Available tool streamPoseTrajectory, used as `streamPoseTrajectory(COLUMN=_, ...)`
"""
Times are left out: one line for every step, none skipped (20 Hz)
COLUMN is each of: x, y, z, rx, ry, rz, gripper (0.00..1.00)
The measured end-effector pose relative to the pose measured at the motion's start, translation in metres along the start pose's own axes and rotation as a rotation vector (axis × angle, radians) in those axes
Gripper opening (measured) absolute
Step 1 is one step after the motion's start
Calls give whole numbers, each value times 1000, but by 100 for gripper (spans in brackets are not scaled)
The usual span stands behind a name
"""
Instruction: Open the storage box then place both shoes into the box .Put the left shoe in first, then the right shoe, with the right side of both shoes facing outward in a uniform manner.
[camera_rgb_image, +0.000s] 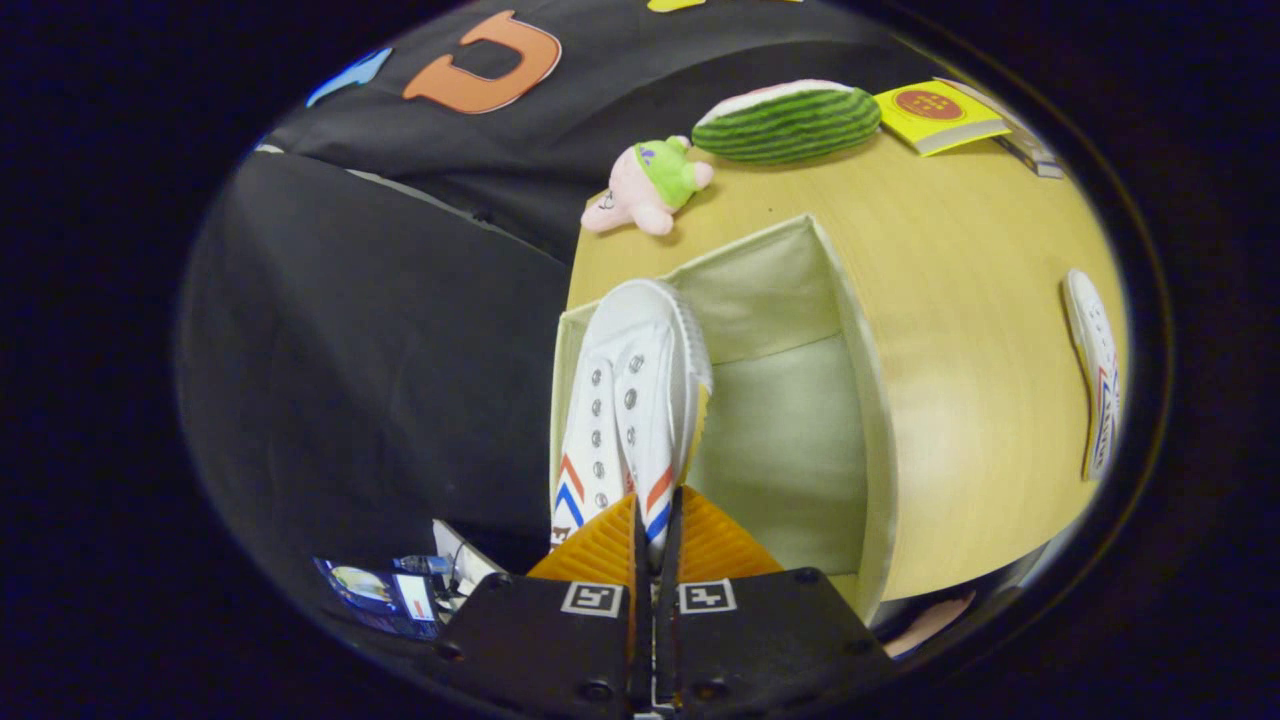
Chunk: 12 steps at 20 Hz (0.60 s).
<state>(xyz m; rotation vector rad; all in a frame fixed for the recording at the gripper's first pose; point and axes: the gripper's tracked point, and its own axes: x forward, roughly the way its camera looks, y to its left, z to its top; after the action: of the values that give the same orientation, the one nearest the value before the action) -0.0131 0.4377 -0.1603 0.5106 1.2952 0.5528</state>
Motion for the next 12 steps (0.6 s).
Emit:
streamPoseTrajectory(x=1, y=3, z=-1, rx=0, ry=6, rz=6, gripper=9)
streamPoseTrajectory(x=4, y=4, z=-2, rx=-4, ry=8, rz=2, gripper=16)
streamPoseTrajectory(x=10, y=3, z=-2, rx=-12, ry=14, rz=-3, gripper=20)
streamPoseTrajectory(x=15, y=2, z=-1, rx=-14, ry=20, rz=-4, gripper=27)
streamPoseTrajectory(x=17, y=3, z=-4, rx=-10, ry=35, rz=1, gripper=30)
streamPoseTrajectory(x=17, y=9, z=-5, rx=-2, ry=38, rz=33, gripper=39)
streamPoseTrajectory(x=18, y=14, z=-3, rx=-6, ry=32, rz=53, gripper=38)
streamPoseTrajectory(x=11, y=18, z=-1, rx=-29, ry=21, rz=63, gripper=42)
streamPoseTrajectory(x=9, y=22, z=0, rx=-50, ry=11, rz=72, gripper=45)
streamPoseTrajectory(x=1, y=22, z=1, rx=-71, ry=0, rz=74, gripper=54)
streamPoseTrajectory(x=-3, y=25, z=0, rx=-100, ry=-14, rz=74, gripper=62)
streamPoseTrajectory(x=-10, y=24, z=0, rx=-129, ry=-34, rz=73, gripper=66)
